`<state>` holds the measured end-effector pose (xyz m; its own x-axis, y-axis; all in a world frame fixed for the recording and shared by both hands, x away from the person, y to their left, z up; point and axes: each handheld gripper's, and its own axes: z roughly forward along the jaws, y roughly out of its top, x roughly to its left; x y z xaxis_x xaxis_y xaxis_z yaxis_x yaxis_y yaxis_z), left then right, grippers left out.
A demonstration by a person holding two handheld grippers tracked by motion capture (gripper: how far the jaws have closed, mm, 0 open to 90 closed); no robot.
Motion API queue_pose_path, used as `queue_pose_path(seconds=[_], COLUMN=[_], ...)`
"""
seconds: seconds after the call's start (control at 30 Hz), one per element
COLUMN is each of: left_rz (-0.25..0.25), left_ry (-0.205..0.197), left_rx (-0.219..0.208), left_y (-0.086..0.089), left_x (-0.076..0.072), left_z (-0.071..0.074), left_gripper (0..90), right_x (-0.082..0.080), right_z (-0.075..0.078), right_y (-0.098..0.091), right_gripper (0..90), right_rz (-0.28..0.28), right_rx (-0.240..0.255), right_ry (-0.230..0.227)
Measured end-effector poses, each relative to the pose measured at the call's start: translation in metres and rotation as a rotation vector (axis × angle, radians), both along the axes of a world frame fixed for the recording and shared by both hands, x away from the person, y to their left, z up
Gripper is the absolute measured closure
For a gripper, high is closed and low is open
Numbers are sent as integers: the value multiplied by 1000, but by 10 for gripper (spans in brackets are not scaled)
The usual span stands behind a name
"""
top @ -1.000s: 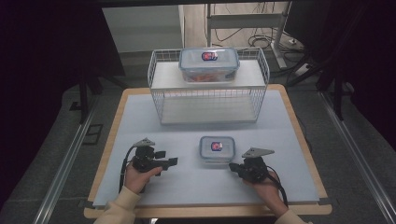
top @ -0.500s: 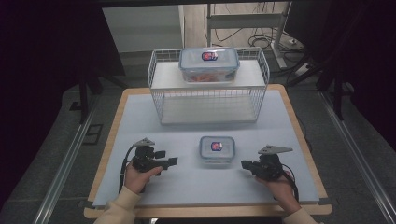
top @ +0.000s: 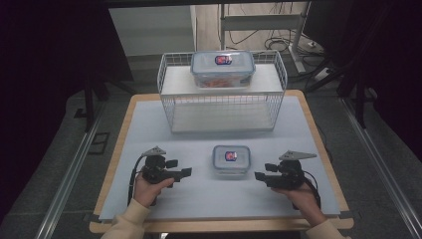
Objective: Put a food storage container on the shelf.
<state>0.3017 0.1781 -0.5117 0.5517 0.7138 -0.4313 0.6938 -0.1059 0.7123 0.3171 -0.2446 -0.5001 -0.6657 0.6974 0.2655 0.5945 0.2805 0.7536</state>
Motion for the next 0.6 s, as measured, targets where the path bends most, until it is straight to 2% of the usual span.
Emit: queue_pose_path(seconds=[0.03, 0.23, 0.27, 0.3, 0.47, 0.53, 0.6], left_rz=[5, 2, -9, -7, -7, -12, -13], left_ry=[6, 23, 27, 26, 30, 56, 61], left_rx=[-21, -37, -54, -53, -44, -42, -42], left_y=[-1, -7, -10, -13, -24, -33, -37], left_x=[1, 7, 10, 11, 18, 26, 30], left_z=[1, 2, 3, 4, 7, 6, 5], left_gripper=[195, 178, 177, 176, 173, 171, 171], right_x=[1, 9, 14, 16, 23, 29, 31], right_z=[1, 5, 6, 7, 8, 7, 7], right_y=[-2, -5, -5, -4, 1, 5, 7], right_gripper=[332, 276, 266, 259, 251, 249, 246], right_rz=[2, 2, -4, -6, 1, -1, -4], right_rx=[13, 60, 86, 92, 92, 91, 94], right_ry=[2, 24, 41, 45, 54, 61, 68])
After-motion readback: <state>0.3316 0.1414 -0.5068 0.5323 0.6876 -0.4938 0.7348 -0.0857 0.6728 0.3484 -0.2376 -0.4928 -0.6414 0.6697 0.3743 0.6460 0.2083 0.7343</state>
